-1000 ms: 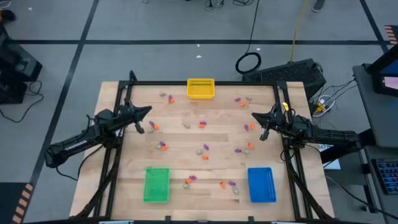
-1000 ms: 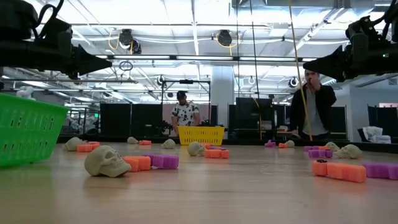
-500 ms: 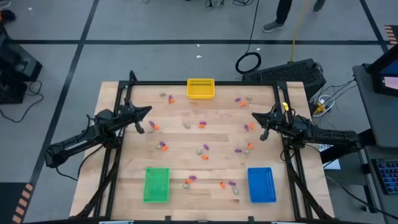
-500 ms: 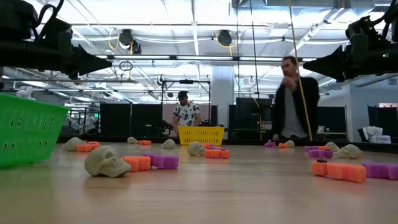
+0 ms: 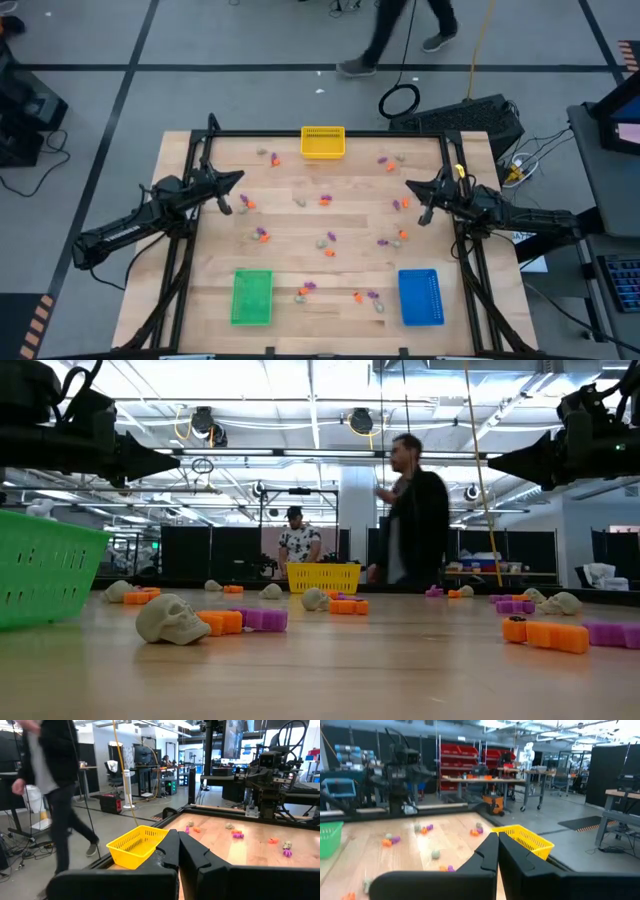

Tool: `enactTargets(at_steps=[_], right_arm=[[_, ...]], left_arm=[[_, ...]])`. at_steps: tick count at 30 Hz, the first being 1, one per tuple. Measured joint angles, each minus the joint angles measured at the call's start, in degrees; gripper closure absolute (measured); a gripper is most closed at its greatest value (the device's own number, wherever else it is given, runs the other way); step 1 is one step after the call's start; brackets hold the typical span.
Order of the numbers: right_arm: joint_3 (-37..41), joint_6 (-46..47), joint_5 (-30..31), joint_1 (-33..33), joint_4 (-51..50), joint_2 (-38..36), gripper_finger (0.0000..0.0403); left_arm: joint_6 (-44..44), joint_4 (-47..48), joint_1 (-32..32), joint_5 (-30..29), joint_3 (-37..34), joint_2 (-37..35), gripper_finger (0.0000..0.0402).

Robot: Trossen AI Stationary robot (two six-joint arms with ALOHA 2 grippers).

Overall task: Sort Halloween decoration
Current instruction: Put the orange skeleton toy into the blue bin

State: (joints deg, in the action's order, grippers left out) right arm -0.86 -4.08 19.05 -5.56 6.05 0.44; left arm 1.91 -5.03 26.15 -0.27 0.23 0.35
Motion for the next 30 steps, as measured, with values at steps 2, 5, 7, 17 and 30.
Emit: enactTargets(at_steps=[2, 5, 7, 17, 30], right_arm=[[0.0, -0.5, 0.0, 0.0, 2.2, 0.0, 0.0403], [0.0, -0.4, 0.0, 0.0, 4.9, 0.0, 0.0403], [-0.1, 1.5, -0.2, 0.0, 6.3, 0.0, 0.0403], [-7.1, 4.6, -3.9, 0.0, 2.6, 12.2, 0.0403], [-24.4, 7.8, -4.3, 0.0, 2.0, 46.8, 0.0403]], left_arm=[[0.0, 0.0, 0.0, 0.0, 0.0, 0.0, 0.0402], [0.0, 0.0, 0.0, 0.0, 0.0, 0.0, 0.0402], [0.0, 0.0, 0.0, 0.0, 0.0, 0.0, 0.0402], [0.0, 0.0, 0.0, 0.0, 0.0, 0.0, 0.0402], [0.0, 0.0, 0.0, 0.0, 0.0, 0.0, 0.0402]])
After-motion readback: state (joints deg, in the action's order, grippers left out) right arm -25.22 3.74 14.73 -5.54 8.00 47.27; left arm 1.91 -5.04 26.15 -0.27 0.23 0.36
